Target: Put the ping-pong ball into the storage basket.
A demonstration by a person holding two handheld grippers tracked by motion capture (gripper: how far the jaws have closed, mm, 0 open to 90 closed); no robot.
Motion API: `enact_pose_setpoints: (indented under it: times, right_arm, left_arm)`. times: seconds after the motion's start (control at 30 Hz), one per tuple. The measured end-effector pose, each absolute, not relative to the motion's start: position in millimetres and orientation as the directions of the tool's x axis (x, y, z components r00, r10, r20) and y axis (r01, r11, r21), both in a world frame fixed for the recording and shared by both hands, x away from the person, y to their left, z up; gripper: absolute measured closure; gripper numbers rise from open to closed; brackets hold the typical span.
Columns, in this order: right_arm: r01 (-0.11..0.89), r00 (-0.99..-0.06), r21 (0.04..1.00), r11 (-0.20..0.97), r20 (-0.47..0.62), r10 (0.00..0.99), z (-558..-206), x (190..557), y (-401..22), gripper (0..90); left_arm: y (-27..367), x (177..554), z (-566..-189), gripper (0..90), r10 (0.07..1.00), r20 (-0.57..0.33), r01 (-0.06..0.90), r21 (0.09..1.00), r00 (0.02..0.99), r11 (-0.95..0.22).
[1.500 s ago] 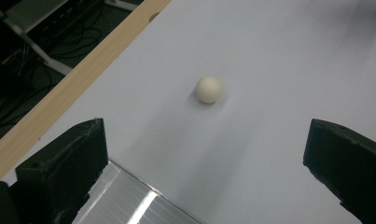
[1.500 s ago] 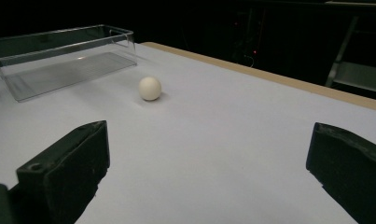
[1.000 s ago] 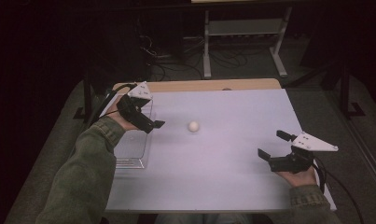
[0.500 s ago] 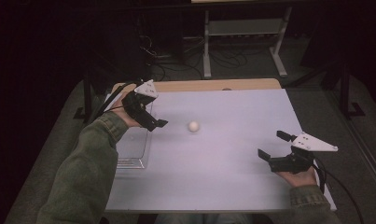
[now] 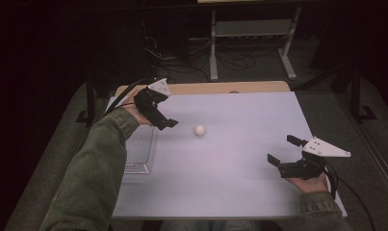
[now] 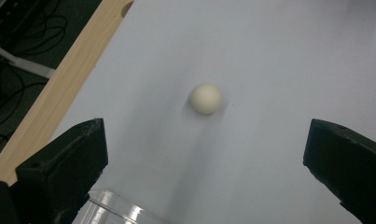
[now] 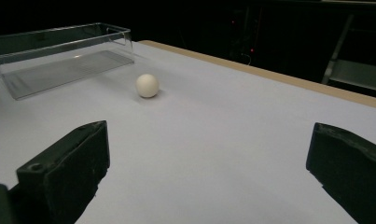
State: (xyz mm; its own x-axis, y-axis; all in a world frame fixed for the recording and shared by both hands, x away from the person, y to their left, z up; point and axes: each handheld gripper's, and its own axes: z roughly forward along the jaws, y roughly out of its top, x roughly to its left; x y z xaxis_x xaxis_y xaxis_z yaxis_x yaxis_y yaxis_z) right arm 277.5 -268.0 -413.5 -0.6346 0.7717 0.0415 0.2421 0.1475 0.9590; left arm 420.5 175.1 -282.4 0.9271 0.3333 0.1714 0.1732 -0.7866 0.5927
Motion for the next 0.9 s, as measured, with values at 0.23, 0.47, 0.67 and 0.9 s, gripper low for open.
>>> enact_pose_setpoints:
  times: [0.23, 0.47, 0.67, 0.9]
  right_arm:
    - [0.242, -0.635, 0.960, 0.142, 0.046, 0.771, -412.7, 275.0, -268.9, 0.0]
    - [0.236, -0.629, 0.963, 0.129, 0.050, 0.776, -411.4, 272.8, -271.0, 0.0]
    - [0.238, -0.628, 0.963, 0.126, 0.054, 0.776, -411.6, 272.3, -271.8, 0.0]
    - [0.237, -0.629, 0.964, 0.123, 0.055, 0.776, -411.2, 271.4, -272.1, 0.0]
  left_arm:
    - [165.6, 424.8, -282.6, 0.0, 0.294, 0.166, 0.160, 0.549, 0.941, -0.820]
    - [153.8, 431.6, -285.7, 0.0, 0.273, 0.162, 0.149, 0.532, 0.948, -0.834]
    - [145.7, 437.2, -286.3, 0.0, 0.241, 0.140, 0.145, 0.489, 0.960, -0.860]
    - [146.5, 443.0, -284.7, 0.0, 0.235, 0.099, 0.162, 0.474, 0.967, -0.866]
